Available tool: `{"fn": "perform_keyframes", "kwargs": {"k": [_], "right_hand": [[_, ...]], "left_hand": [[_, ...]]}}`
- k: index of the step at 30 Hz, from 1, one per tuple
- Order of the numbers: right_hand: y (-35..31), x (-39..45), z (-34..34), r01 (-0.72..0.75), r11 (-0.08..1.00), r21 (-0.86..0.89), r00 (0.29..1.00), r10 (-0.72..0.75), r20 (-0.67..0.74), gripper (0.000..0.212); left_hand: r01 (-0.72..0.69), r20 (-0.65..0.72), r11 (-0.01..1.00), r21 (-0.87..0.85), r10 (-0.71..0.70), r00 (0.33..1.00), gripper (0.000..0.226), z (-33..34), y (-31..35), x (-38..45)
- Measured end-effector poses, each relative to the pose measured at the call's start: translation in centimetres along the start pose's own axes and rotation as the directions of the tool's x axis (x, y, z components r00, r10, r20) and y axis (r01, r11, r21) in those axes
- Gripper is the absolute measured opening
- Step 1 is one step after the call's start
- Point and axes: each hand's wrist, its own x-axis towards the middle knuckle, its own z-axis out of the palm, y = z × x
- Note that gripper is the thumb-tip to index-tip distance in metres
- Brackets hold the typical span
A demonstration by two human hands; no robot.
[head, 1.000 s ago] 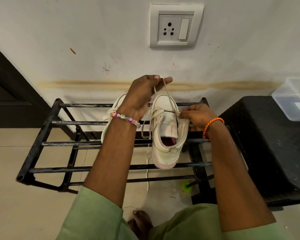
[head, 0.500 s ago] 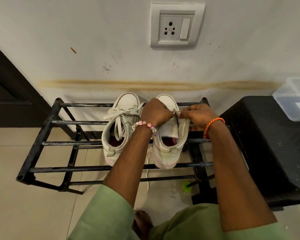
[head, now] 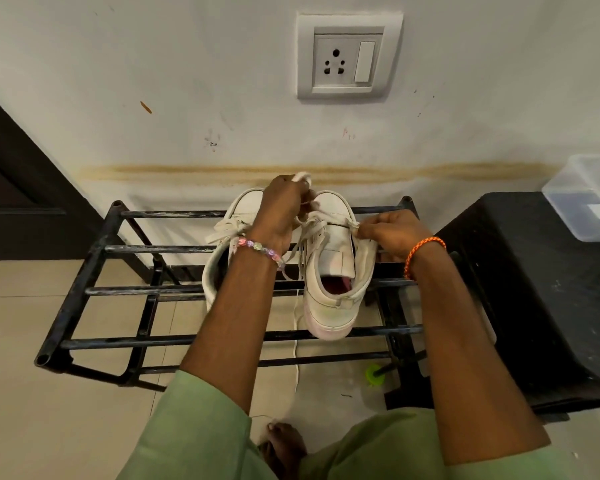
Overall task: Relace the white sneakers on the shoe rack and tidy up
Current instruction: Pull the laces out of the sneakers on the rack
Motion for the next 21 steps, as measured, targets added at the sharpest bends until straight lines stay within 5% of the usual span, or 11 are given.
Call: {"fn": "perform_keyframes", "kwargs": {"k": [4,6,12,21], "right_hand": [[-0.1,-0.9,0.4,-0.102,0.881,-0.462,0.979,0.171,0.111,0.02],[0.0,-1.1,0.7,-0.138,0.853,-0.502,0.957,0.246,0.154,0.023],[0.1,-0.8,0.9,-0.191,0.881,-0.432,0.937,0.295,0.189,0.022],[0.2,-0.6,0.6,-0.185,0.891,-0.416,0.938,0.286,0.196,0.017]], "left_hand": [[-0.172,0.049,0.815,0.554,0.175,0.983,0.008,0.4,-1.6,0.0],[-0.199,0.107,0.704,0.682,0.173,0.979,0.013,0.4,-2.3,-0.1],[-0.213,0.118,0.657,0.723,0.186,0.975,0.014,0.7,-2.4,-0.3],[0.02,-0.013,0.903,0.429,-0.016,1.0,0.017,-0.3,-0.7,0.0]]}}
